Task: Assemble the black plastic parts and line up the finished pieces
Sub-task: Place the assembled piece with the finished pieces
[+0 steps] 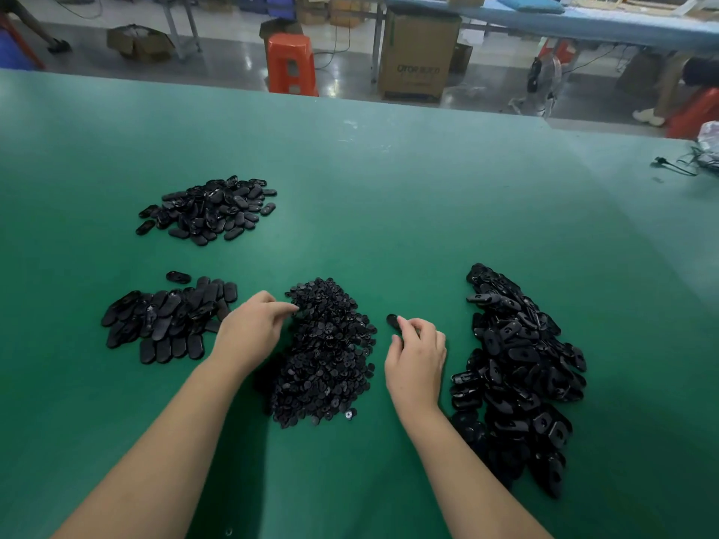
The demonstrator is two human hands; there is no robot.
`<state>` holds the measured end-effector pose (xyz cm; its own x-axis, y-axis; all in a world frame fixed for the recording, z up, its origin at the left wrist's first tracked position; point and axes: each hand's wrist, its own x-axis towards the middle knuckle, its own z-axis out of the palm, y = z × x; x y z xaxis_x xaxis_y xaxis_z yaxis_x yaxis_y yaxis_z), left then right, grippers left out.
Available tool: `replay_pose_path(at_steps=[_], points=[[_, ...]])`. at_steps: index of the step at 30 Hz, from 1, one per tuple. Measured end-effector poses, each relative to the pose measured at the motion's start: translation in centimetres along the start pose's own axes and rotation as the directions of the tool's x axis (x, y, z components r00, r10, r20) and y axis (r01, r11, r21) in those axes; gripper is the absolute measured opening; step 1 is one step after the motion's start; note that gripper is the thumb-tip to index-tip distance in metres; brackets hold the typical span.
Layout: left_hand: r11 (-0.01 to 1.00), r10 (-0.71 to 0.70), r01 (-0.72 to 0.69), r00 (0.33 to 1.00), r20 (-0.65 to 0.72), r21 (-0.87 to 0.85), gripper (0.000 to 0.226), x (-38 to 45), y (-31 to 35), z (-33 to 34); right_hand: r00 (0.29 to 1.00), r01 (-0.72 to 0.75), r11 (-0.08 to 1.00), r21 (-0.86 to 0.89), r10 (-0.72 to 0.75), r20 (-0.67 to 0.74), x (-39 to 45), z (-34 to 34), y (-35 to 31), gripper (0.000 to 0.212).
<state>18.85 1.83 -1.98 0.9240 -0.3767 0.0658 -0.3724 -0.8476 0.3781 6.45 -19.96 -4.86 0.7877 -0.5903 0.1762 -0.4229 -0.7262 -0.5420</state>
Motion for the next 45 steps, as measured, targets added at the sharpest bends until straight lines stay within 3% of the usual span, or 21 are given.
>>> replay_pose_path(at_steps=[4, 10, 15, 18, 26, 30, 32, 35, 37, 38, 43, 45], points=[[1.000, -0.015, 0.015, 1.000, 0.022, 0.012, 0.029, 0.0, 0.2, 0.4, 0.998, -0.001, 0.995, -0.101, 0.008, 0.067, 0.1, 0.1, -0.1, 0.039], [0.999, -0.046, 0.046, 0.999, -0.022, -0.005, 0.021, -0.1, -0.6, 0.4, 1.000, 0.005, 1.000, 0.029, -0.005, 0.006, 0.0, 0.0, 0.2, 0.017], [0.997, -0.080, 0.080, 0.997, -0.010, -0.012, 0.013, 0.3, -1.0, 0.4, 0.999, -0.008, 0.999, -0.033, 0.010, 0.037, 0.1, 0.0, 0.1, 0.033], [0.996, -0.093, 0.093, 0.996, -0.007, -0.016, 0.010, 0.3, -0.9, 0.5, 0.999, -0.008, 0.999, -0.033, 0.010, 0.040, 0.1, 0.0, 0.2, 0.029], [0.992, -0.118, 0.115, 0.990, -0.078, -0.047, 0.017, 0.2, -0.3, 1.3, 0.996, -0.060, 0.950, 0.308, 0.079, -0.051, -0.1, -0.5, 0.4, 0.015], [0.958, -0.202, 0.164, 0.968, -0.150, -0.235, 0.015, 0.2, 0.9, 1.5, 0.989, -0.132, 0.868, 0.479, 0.150, 0.002, -0.2, -0.7, 0.5, 0.021], [0.908, -0.238, 0.181, 0.965, -0.107, -0.379, 0.014, 0.2, 1.9, 1.6, 0.984, -0.172, 0.837, 0.520, 0.173, 0.047, -0.2, -0.7, 0.6, 0.029], [0.669, -0.272, 0.244, 0.959, 0.073, -0.702, 0.017, 0.2, 3.6, 2.0, 0.979, -0.198, 0.806, 0.558, 0.192, 0.070, -0.1, -0.8, 0.5, 0.032], [0.509, -0.273, 0.271, 0.951, 0.145, -0.817, 0.019, -0.1, 4.7, 2.2, 0.979, -0.194, 0.799, 0.569, 0.197, 0.057, -0.1, -0.8, 0.6, 0.027], [0.484, -0.263, 0.267, 0.953, 0.152, -0.834, 0.020, -0.3, 5.1, 2.3, 0.979, -0.194, 0.800, 0.568, 0.199, 0.055, -0.1, -0.8, 0.6, 0.025], [0.548, -0.202, 0.225, 0.970, 0.134, -0.806, 0.025, -0.7, 7.3, 2.5, 0.974, -0.207, 0.779, 0.592, 0.220, 0.052, -0.1, -0.5, 0.8, 0.041], [0.593, -0.163, 0.197, 0.979, 0.124, -0.780, 0.023, -0.9, 8.4, 2.6, 0.974, -0.206, 0.763, 0.613, 0.220, 0.052, 0.0, -0.4, 1.0, 0.032]])
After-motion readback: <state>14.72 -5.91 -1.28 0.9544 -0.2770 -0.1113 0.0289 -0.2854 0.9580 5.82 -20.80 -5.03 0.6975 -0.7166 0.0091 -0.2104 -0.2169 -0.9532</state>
